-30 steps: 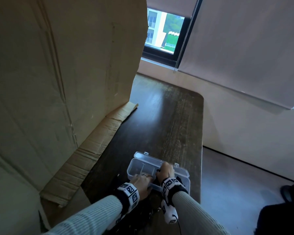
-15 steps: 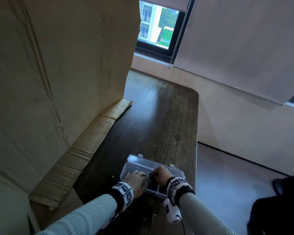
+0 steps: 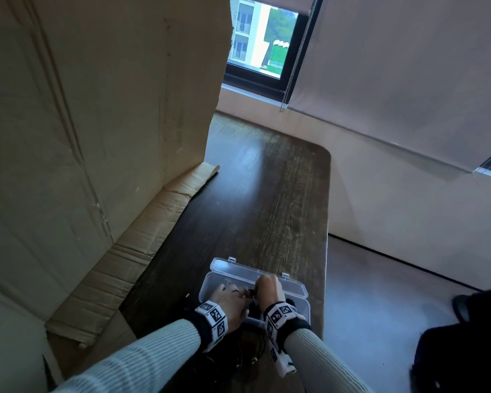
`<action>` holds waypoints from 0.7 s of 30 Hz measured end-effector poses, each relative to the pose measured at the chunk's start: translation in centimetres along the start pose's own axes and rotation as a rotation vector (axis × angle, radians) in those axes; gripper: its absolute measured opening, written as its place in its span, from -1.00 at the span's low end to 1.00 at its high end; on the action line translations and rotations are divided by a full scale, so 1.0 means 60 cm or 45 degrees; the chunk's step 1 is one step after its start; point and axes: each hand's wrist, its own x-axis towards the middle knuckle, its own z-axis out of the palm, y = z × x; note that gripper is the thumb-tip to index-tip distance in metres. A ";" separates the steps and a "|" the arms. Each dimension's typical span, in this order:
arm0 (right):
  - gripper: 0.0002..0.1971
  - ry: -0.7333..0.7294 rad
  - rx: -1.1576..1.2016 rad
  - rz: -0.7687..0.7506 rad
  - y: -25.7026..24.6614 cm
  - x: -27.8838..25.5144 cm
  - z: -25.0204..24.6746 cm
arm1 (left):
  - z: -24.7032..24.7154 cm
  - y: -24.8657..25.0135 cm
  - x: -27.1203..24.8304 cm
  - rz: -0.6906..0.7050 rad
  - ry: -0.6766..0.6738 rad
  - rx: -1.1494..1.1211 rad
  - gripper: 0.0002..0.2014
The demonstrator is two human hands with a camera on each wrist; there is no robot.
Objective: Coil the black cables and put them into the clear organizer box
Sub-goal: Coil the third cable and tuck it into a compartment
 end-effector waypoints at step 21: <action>-0.66 -0.166 -0.394 0.196 0.029 -0.023 0.002 | -0.011 0.018 0.010 0.156 -0.067 0.256 -0.57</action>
